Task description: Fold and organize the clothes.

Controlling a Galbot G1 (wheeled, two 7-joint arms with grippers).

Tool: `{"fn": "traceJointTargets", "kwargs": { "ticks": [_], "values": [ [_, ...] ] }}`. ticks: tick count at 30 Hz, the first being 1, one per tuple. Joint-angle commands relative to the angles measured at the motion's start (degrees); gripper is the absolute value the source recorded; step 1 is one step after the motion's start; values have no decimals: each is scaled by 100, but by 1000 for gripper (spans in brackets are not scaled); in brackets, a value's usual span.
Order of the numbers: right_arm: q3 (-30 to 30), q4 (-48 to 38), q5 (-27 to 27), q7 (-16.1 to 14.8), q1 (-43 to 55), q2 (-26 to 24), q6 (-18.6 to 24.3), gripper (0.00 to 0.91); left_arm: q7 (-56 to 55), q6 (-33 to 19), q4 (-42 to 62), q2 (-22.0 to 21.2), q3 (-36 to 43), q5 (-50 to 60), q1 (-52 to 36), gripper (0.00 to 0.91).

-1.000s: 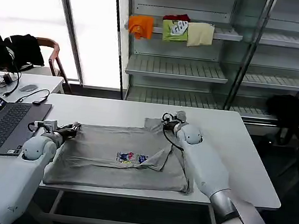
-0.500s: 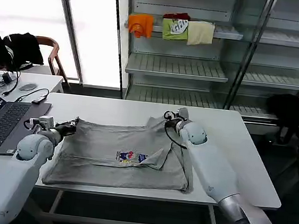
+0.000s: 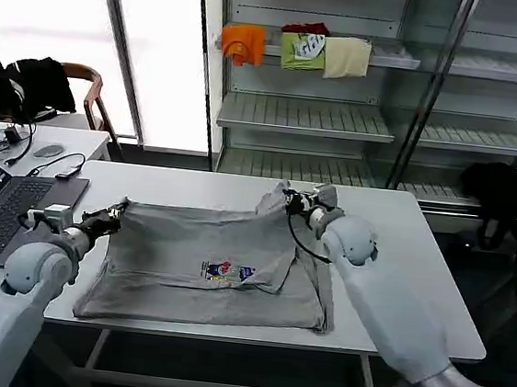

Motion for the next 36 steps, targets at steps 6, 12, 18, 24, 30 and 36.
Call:
{"fn": "traceJointTargets", "kwargs": {
  "ticks": [6,12,18,24,30,36],
  "values": [
    [462,2029,196,98,-1638,-983,-1,0,-540,-71,-1437,102,-489,-109,1346,20],
    [783,2530,142,69,-2162,-1184,-1,0,-827,80,-1705,11,-578,127,1610,20],
    [1019,2793,4,15,-2691,-1186,4,0,-795,77,-1915,-77,-622,336,1889,20],
    [1115,2864,-103,18,-2971,-1070,30,0,-791,59,-1893,-187,-544,576,1953,20],
    [1190,2901,-209,79,-3268,-1004,89,0,-939,48,-1852,-240,-556,754,2069,20],
    [1245,2935,-268,320,-3476,-939,181,0,-981,-22,-1965,-325,-538,859,2334,20]
  ]
}}
